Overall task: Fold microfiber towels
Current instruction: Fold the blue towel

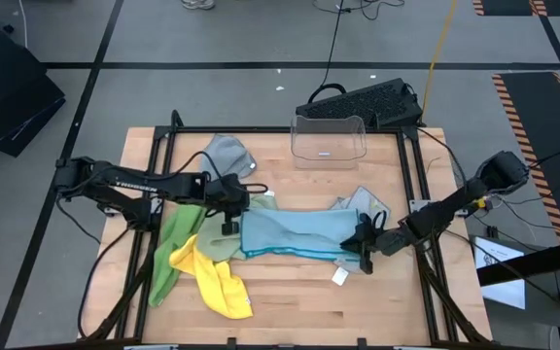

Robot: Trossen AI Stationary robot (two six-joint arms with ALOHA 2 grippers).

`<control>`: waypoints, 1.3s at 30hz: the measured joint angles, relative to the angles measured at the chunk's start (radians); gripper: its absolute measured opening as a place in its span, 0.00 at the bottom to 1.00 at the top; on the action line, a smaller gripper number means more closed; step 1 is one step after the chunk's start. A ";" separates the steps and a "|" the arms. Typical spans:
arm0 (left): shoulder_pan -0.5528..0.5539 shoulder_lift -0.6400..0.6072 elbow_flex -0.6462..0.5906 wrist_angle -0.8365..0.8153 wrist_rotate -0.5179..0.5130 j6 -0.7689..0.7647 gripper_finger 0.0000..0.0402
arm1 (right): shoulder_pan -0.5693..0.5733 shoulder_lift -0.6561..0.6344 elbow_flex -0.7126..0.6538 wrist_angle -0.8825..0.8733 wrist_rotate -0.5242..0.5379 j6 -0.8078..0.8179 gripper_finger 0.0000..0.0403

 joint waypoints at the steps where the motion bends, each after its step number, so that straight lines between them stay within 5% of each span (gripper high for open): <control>1: -0.012 0.000 0.000 0.005 0.000 -0.001 0.07 | 0.000 -0.024 0.000 0.001 0.001 -0.011 0.14; 10: -0.063 0.000 0.000 0.022 -0.038 -0.033 0.08 | -0.135 -0.334 0.000 -0.230 0.194 0.034 0.44; 14: -0.070 0.000 0.000 0.049 -0.080 -0.033 0.08 | -0.241 -0.440 0.000 -0.343 0.177 -0.008 0.49; 18: -0.070 0.000 0.000 0.098 -0.096 -0.035 0.08 | -0.311 -0.459 0.000 -0.242 0.061 -0.122 0.50; 24: -0.073 0.000 0.000 0.135 -0.102 -0.006 0.08 | -0.372 -0.276 0.054 0.051 -0.043 -0.245 0.50; 39: -0.075 0.000 0.000 0.143 -0.102 -0.026 0.08 | -0.433 0.426 0.610 0.170 -0.161 -0.503 0.50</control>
